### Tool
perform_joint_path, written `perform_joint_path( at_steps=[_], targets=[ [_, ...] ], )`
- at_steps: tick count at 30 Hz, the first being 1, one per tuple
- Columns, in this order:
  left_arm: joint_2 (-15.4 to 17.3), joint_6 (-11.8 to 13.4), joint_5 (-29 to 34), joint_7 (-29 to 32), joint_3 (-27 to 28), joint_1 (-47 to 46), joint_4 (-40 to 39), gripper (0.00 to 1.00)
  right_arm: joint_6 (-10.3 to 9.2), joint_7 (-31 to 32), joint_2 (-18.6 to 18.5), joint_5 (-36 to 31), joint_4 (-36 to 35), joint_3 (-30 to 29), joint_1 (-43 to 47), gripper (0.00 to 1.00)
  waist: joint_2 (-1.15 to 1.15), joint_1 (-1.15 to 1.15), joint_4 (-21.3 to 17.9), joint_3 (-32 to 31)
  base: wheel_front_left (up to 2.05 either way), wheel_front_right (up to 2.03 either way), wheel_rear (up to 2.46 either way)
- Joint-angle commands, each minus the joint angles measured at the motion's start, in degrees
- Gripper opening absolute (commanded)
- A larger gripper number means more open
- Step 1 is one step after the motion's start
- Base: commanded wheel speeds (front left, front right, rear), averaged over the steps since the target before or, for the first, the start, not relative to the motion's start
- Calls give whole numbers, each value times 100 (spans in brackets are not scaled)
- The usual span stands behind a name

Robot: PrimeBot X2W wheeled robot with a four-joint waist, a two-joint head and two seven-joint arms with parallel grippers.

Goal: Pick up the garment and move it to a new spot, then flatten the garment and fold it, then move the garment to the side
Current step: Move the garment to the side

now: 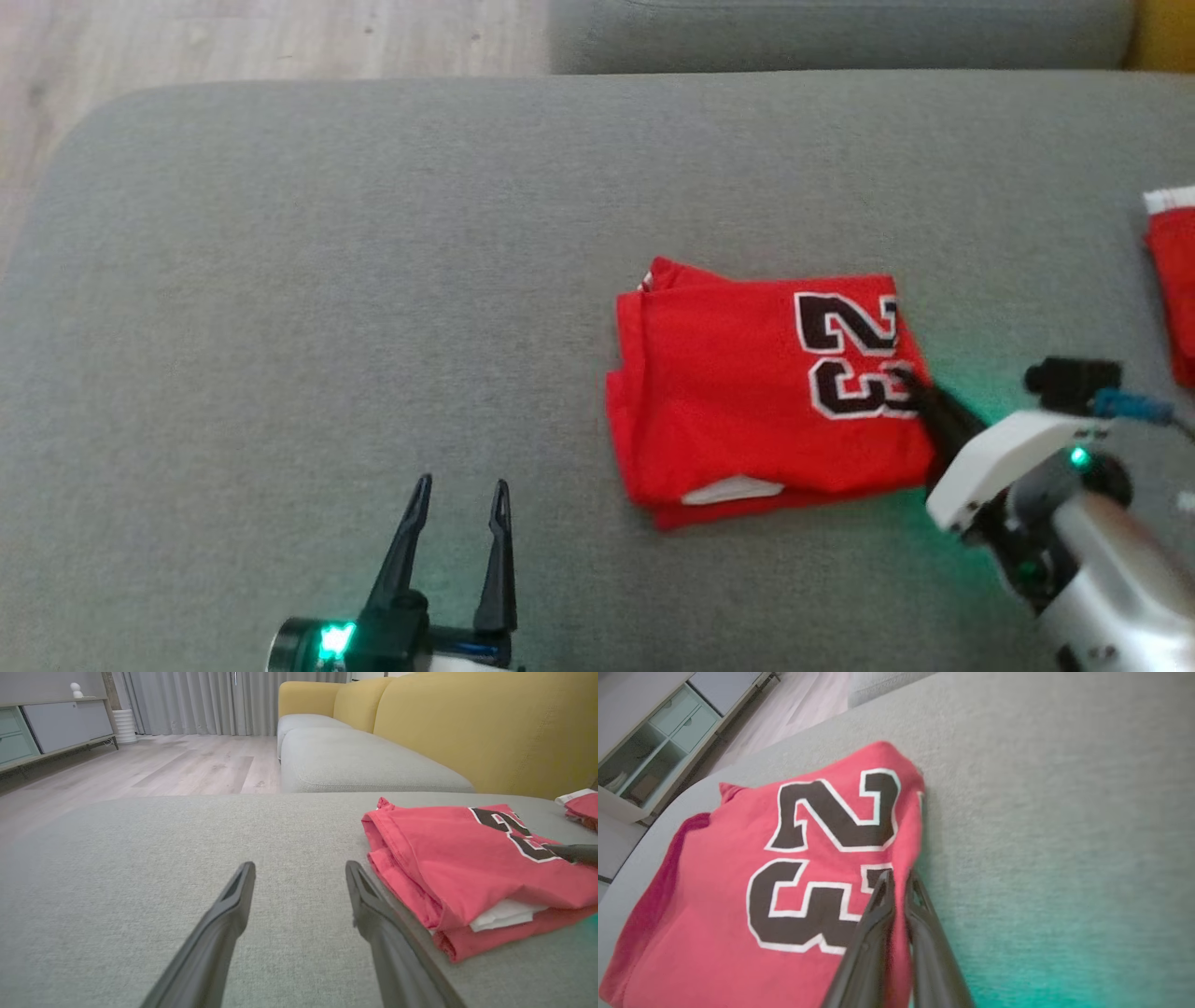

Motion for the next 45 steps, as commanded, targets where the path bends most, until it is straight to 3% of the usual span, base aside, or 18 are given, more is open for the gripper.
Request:
perform_joint_path(
  at_steps=[1, 5, 17, 25, 26, 27, 28, 29, 36, 45],
  targets=[
    [-43, 33, -69, -55, 146, -250, -240, 100, 37, -116, -301, 9, -181, 50, -334, 0, 0, 0, -160, 80, 0, 0, 0],
    [-43, 71, -189, -55, 210, -288, -410, 100, 37, -124, -771, -49, -263, 41, -732, 0, 0, 0, -473, 241, 0, 0, 0],
    [-43, -266, -223, -55, 308, -729, -801, 100, 37, -50, -2128, -210, -406, -367, -1723, 0, 0, 0, -1270, 881, 0, 0, 0],
    [-43, -295, 57, -55, 419, -907, -943, 100, 37, -10, -2559, -404, -218, -887, -2049, 0, 0, 0, -1458, 1110, 0, 0, 0],
    [-43, -296, 74, -55, 428, -920, -954, 100, 37, -13, -2573, -444, -162, -957, -2054, 12, 0, 0, -1460, 1124, 0, 0, 0],
    [-43, -301, 80, -55, 437, -928, -959, 100, 37, -25, -2571, -498, -107, -1021, -2055, 58, 0, 0, -1458, 1131, 0, 0, 0],
    [-43, -301, 80, -55, 437, -928, -959, 100, 37, -25, -2571, -498, -107, -1021, -2055, 58, 0, 0, -1458, 1131, 0, 0, 0],
    [-43, -294, 88, -55, 452, -938, -961, 100, 37, -57, -2545, -559, -59, -1089, -2054, 100, 0, 0, -1452, 1130, 0, 0, 0],
    [-43, -318, 58, -55, 492, -879, -931, 100, 37, -409, -1919, -932, -97, -1221, -1601, 100, 0, 0, -1364, 761, 0, 0, 0],
    [-43, -281, -129, -55, 540, -494, -849, 100, 37, -1081, -797, -1146, -747, -809, -169, 100, 0, 0, -992, -197, 0, 0, 0]
  ],
)
